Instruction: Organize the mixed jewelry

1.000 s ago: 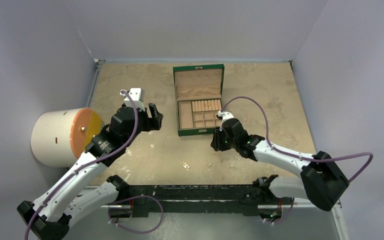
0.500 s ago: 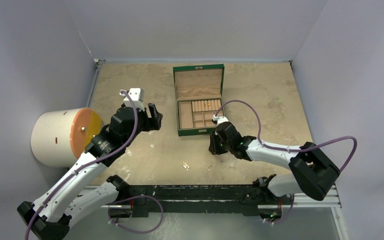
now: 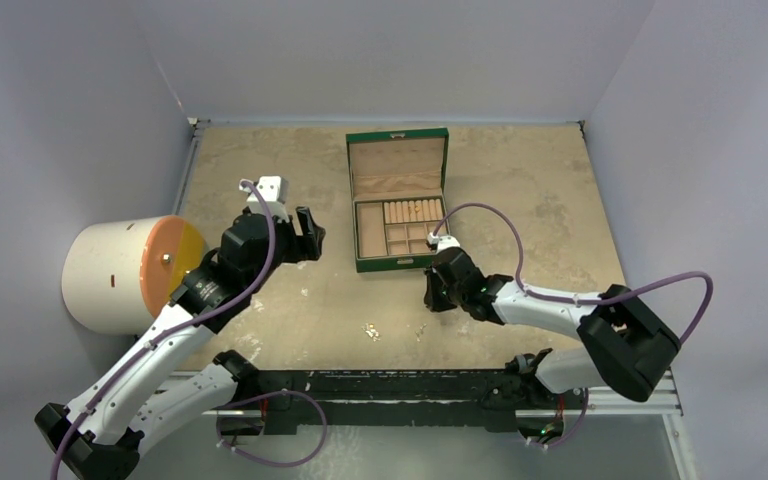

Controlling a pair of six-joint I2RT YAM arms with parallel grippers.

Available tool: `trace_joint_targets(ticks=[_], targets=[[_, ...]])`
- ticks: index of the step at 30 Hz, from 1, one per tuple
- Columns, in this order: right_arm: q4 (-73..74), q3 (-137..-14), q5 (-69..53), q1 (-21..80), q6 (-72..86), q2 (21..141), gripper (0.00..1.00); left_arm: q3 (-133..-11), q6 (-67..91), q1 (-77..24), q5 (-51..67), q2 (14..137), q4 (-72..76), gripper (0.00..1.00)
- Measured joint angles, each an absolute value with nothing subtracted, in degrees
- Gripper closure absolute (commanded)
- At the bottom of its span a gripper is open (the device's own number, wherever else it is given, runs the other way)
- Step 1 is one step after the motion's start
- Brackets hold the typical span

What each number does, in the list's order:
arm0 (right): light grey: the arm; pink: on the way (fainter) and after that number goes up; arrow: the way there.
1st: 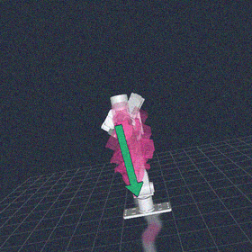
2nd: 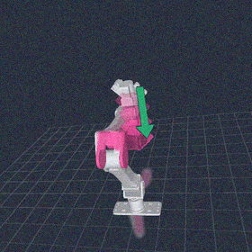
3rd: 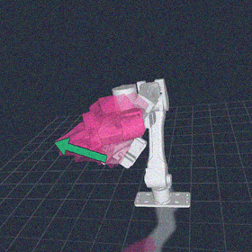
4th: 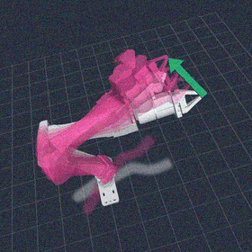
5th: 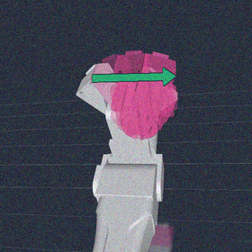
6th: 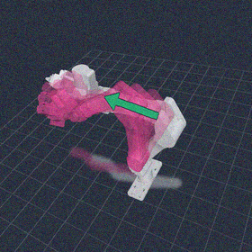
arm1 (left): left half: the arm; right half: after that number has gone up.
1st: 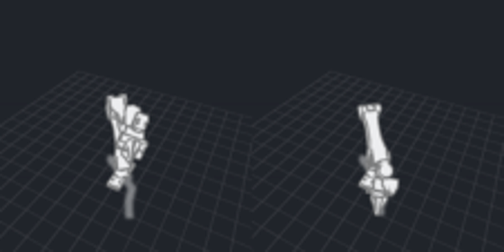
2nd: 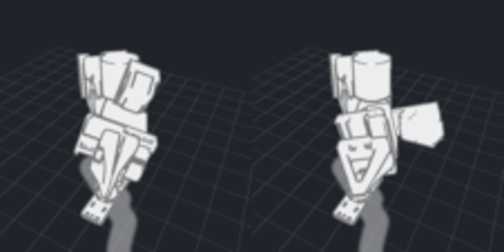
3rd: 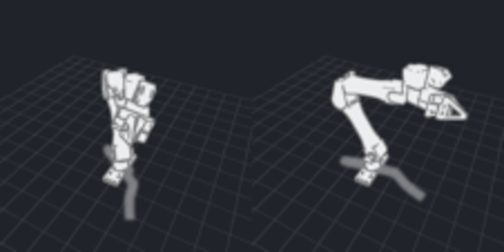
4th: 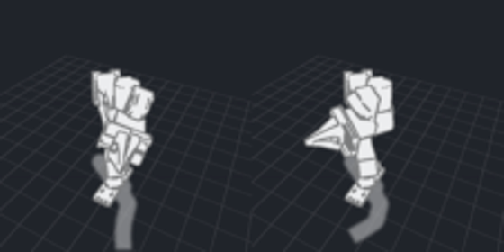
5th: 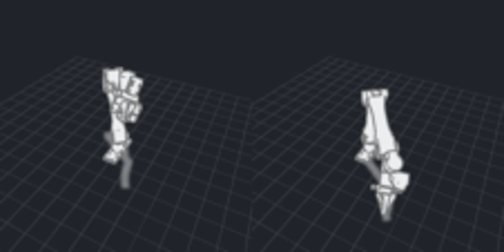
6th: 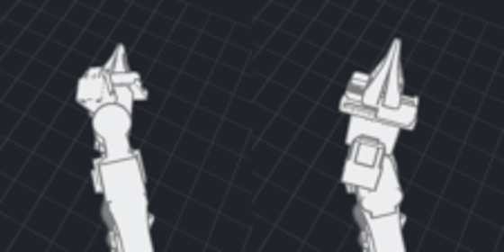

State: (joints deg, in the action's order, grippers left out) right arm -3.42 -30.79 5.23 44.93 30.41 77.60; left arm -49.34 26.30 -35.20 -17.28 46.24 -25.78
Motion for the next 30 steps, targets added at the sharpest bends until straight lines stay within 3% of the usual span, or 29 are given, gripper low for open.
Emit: trace_joint_targets(ticks=[18,30], targets=[[2.48,-33.28,8.91,44.99,30.48,62.89,1.0,-49.21,26.3,-34.87,-16.78,46.24,-25.78,0.3],[3.7,-45.34,17.02,39.05,20.8,67.94,1.0,-49.1,26.11,-34.79,-16.64,46.24,-25.78,0.3]])
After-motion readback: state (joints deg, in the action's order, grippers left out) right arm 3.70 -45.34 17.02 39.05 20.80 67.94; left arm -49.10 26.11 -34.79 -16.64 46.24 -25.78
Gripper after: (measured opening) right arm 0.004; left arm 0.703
